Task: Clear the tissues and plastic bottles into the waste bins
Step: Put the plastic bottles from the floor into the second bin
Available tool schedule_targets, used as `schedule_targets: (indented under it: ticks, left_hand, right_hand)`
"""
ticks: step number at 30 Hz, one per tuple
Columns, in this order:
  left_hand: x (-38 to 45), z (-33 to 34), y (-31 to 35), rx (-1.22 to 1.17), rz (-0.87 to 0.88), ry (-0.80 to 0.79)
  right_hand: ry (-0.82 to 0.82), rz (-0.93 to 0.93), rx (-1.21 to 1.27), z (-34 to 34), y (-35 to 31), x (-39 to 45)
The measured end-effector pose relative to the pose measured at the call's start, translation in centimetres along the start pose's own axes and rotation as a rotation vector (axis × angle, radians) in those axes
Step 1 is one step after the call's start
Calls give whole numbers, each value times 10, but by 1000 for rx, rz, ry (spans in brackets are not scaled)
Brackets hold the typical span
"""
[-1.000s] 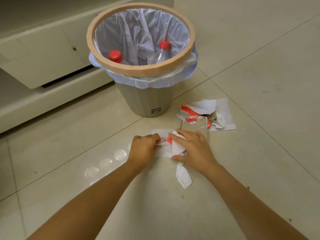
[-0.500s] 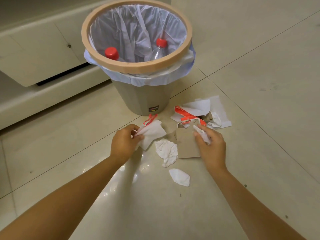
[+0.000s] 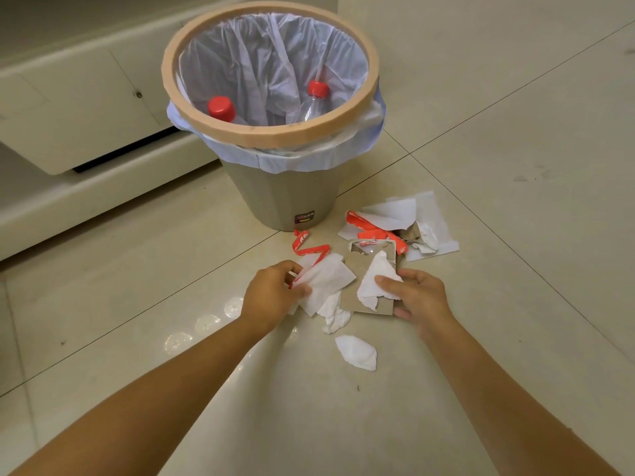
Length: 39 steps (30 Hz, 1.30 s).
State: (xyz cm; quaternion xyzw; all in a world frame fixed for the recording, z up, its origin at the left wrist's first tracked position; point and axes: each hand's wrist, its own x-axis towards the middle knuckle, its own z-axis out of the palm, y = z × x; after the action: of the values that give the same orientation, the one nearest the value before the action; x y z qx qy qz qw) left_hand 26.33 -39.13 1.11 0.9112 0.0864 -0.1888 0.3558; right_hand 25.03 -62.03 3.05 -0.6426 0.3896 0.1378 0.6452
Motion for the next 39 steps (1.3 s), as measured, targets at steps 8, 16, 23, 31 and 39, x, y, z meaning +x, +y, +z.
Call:
schedule_targets:
  ticks: [8, 16, 23, 31, 39]
  left_hand:
    - [15, -4, 19, 311, 117, -61]
    - [0, 19, 28, 571, 49, -2]
    - [-4, 17, 22, 399, 97, 96]
    - [-10, -28, 1, 131, 60, 75]
    - [-37, -105, -24, 1024, 886, 233]
  right_hand:
    - [65, -64, -115, -12, 4, 3]
    - [34, -60, -106, -4, 4, 0]
    - [45, -48, -65, -3, 3, -4]
    - [-17, -88, -68, 0, -3, -20]
    - [-121, -186, -144, 25, 1, -48]
